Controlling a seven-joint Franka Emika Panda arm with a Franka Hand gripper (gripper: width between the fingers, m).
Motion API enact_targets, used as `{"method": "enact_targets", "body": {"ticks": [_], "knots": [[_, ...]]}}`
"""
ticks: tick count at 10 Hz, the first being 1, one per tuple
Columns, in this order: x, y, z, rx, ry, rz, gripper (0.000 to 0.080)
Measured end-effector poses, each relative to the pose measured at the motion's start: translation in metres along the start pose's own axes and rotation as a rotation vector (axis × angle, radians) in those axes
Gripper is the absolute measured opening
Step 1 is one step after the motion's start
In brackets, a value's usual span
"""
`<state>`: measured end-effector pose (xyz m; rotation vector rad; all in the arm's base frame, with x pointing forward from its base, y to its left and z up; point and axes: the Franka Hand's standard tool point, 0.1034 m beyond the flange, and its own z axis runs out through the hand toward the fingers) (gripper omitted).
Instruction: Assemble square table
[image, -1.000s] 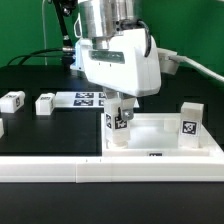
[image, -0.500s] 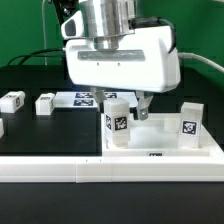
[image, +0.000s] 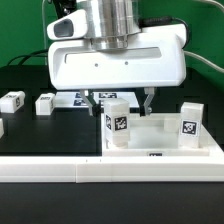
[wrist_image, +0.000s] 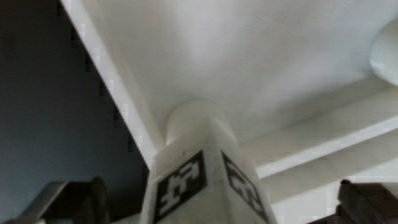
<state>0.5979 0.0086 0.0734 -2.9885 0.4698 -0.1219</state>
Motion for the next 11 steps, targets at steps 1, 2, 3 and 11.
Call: {"method": "enact_targets", "body": {"ticks": [1,2,3,11], "knots": [[0.0002,0.0004,-0.0001,-0.001,0.0,-0.086,0.0649],[0.0003,0.001,-0.0001,-0.001,0.0,-0.131,0.0649],[0.0007,0.0012,0.0,-0.011,0.003,-0.238,0.0649],[0.0035,0.0033,0.0005,-0.065,0.007,-0.647,0.0636]]}}
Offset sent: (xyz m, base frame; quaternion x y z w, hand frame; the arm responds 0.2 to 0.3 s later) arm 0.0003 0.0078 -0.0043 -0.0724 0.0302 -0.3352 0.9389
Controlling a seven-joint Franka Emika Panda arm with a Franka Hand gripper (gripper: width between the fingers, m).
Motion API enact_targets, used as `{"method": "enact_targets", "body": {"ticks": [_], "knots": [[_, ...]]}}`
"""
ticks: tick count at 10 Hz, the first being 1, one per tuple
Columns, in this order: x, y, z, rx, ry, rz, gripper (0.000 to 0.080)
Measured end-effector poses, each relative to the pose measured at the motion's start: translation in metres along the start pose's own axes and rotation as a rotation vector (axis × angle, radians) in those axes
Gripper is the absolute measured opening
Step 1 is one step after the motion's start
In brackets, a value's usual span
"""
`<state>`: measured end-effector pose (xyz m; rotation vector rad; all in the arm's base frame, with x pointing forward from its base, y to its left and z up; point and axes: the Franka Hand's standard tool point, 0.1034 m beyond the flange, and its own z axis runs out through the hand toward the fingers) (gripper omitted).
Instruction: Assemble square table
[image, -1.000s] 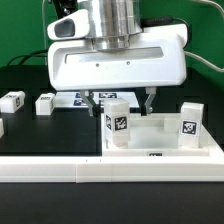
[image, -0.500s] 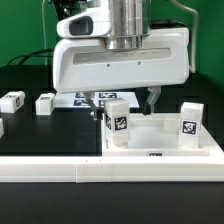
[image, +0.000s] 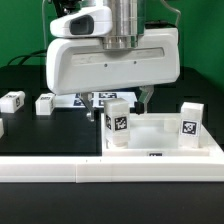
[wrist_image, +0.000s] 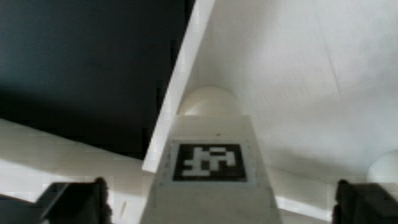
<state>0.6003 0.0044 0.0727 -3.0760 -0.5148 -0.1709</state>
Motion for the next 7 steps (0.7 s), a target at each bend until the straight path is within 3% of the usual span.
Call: {"method": "enact_targets", "body": {"ticks": [2,6,7], "knots": [[0.0,0.0002,0.0,0.0,0.0,0.0,0.0286],[0.0,0.0001,0.0,0.0,0.0,0.023,0.0288],[-0.0001,0.0,0.0001,0.002,0.001,0.13,0.0288]]}}
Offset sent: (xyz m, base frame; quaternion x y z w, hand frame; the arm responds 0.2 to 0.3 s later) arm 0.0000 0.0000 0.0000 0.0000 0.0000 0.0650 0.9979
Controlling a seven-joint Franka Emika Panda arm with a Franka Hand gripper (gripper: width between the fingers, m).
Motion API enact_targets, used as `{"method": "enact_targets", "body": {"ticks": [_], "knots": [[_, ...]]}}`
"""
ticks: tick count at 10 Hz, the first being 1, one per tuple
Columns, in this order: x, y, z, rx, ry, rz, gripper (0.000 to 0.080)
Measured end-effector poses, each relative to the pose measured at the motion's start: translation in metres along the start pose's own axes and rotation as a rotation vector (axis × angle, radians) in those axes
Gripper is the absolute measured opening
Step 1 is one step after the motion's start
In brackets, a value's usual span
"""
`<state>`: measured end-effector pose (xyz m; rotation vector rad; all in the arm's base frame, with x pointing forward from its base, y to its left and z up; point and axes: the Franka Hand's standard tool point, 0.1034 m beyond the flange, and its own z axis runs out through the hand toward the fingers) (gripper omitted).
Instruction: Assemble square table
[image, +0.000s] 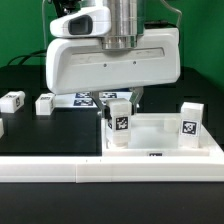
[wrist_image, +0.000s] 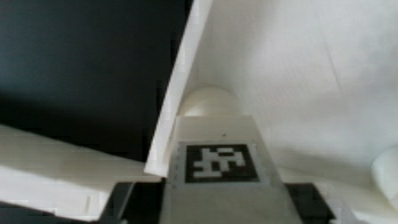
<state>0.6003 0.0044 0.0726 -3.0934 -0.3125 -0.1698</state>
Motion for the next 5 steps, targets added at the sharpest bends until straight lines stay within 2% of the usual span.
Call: {"method": "enact_targets", "body": {"ticks": [2,5], "knots": [[-0.0015,-0.0007,0.0003,0.007,0.022,0.288,0.0288],[-0.0027,-0.003,0.0004,0.0,0.044,0.664,0.029]]}}
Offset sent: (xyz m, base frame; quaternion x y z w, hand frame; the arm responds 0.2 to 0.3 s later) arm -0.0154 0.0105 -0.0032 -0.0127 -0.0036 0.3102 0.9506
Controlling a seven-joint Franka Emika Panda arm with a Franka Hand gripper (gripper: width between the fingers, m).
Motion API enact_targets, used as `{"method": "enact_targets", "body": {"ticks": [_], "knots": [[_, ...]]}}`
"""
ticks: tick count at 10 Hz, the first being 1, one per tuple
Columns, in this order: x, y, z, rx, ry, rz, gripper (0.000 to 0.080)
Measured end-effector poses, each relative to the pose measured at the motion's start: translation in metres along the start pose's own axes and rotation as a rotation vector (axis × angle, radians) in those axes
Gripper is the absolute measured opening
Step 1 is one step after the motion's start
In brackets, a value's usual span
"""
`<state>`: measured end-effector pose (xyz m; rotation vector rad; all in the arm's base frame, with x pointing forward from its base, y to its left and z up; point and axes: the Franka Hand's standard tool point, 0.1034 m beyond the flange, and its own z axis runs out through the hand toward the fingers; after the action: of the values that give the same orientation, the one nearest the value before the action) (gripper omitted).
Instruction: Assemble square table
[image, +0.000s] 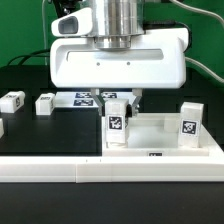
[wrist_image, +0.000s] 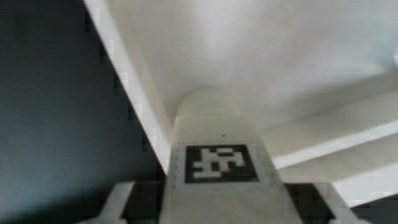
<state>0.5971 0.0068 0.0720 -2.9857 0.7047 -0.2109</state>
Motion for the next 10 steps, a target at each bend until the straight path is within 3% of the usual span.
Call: {"method": "enact_targets", "body": {"ticks": [3,7,8,9,10], "knots": [[0.0006,0.0013,0.0003,0.023,-0.009,0.373,0.029],[0.0008,0.0008,0.0003,0.029,-0.017,0.601,0.029],[0.0007,0.0008,0.0003,0.03,-0.018,0.585,0.0343],[0.0006,0.0006,0.0003,0.03,-0.017,0.542,0.0478],[0.0003,0.0002,0.0004,0.03,-0.018,0.536,0.0478]]}}
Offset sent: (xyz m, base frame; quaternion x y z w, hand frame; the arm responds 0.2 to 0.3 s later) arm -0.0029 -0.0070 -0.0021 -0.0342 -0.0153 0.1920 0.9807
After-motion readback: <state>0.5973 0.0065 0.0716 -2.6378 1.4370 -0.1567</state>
